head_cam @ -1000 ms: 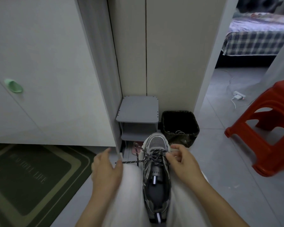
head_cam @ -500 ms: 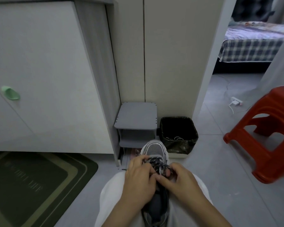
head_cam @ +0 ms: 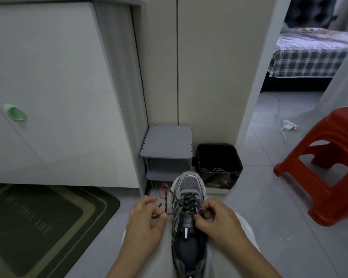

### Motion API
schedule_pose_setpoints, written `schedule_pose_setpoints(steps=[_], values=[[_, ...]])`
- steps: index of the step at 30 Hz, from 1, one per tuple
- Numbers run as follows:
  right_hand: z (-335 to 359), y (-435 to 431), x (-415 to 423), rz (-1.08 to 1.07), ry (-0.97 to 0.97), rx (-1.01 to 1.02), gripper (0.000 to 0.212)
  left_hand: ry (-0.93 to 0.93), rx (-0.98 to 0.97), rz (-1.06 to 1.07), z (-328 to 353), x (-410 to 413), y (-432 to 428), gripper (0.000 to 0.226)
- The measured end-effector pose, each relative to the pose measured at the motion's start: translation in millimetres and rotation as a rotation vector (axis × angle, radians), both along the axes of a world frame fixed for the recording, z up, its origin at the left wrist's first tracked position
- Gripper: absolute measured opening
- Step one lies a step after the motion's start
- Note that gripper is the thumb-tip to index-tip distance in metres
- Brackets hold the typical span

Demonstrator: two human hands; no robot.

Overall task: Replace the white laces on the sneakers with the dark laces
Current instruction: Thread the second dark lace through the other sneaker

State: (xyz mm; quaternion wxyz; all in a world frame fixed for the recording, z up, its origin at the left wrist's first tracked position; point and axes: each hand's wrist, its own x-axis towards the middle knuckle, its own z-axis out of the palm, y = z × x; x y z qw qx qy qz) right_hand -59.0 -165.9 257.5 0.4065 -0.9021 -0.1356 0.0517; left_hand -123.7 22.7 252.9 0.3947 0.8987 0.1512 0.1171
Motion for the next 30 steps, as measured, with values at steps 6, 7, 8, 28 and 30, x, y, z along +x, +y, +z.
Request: schedule_pose_setpoints(steps=[6,7,8,28,30], values=[[0.5,1.4,-2.4,-0.018,0.005,0.012,0.023,0.145,-0.011,-0.111,6.9,-1.2,14.8,0.029],[1.8,3.4,-2.6,0.010,-0.060,-0.024,0.030,0.156,0.009,-0.121,14.2,-0.2,15.4,0.033],[4.7,6.5,-3.3,0.065,-0.143,-0.067,0.038,0.154,0.022,-0.132,24.3,1.3,14.6,0.036],[57.0,5.7,19.4,0.461,-0.017,-0.073,0.025,0.211,0.590,-0.298,20.3,49.4,0.1,0.024],[57.8,9.0,24.5,0.300,-0.098,-0.093,0.016,0.181,0.578,-0.250,20.1,52.1,-0.8,0.015]])
